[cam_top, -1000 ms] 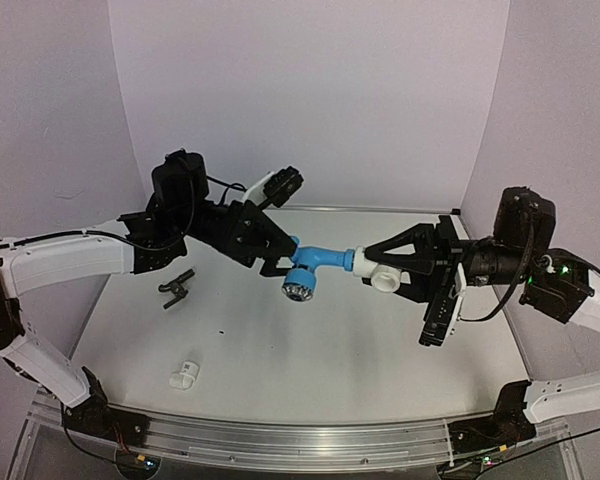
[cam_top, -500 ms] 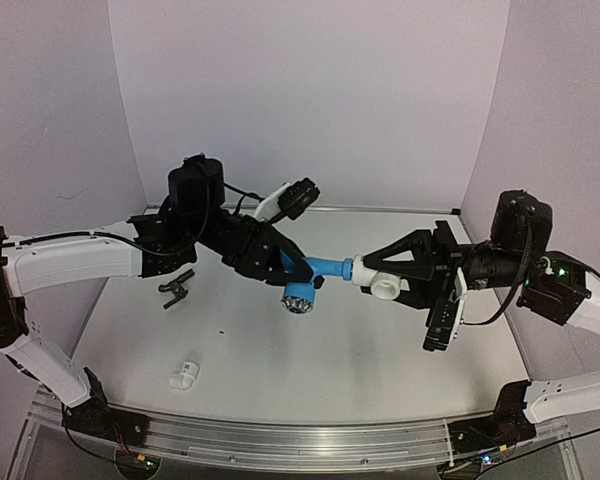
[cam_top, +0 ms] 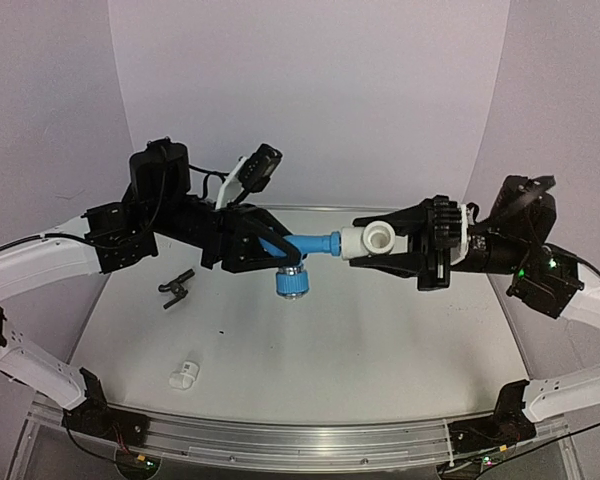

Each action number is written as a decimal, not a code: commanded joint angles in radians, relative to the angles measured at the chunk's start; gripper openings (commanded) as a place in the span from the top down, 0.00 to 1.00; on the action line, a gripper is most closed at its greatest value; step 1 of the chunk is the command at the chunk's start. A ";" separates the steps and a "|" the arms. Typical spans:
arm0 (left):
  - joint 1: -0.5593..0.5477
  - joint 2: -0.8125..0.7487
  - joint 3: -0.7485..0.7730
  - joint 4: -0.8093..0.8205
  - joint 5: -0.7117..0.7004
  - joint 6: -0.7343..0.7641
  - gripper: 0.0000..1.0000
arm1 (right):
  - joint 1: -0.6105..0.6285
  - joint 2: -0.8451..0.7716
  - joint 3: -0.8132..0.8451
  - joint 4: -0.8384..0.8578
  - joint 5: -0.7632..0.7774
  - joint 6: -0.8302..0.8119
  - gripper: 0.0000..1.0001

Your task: Install the water faucets

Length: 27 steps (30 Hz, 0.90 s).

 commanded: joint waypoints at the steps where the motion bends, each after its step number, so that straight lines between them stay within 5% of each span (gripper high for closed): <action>1: -0.022 -0.085 0.029 -0.072 -0.173 0.238 0.82 | 0.003 0.043 0.081 0.088 0.061 0.527 1.00; 6: -0.049 -0.149 0.010 -0.166 -0.317 0.438 0.83 | 0.003 0.076 0.083 0.104 0.045 0.874 1.00; 14: -0.075 -0.220 -0.001 -0.223 -0.505 0.626 0.81 | 0.003 0.104 0.071 0.141 0.016 1.012 1.00; 16: -0.075 -0.214 0.023 -0.265 -0.508 0.637 0.73 | 0.003 0.106 0.083 0.142 0.029 0.973 1.00; 21: -0.075 -0.181 0.062 -0.352 -0.506 0.584 0.13 | 0.002 0.079 0.157 0.079 0.123 0.658 1.00; 23: -0.075 -0.167 0.087 -0.404 -0.522 0.523 0.01 | 0.002 0.067 0.176 0.052 0.141 0.496 1.00; 27: -0.074 -0.173 0.112 -0.447 -0.482 0.398 0.00 | 0.002 0.020 0.175 0.035 0.141 0.197 1.00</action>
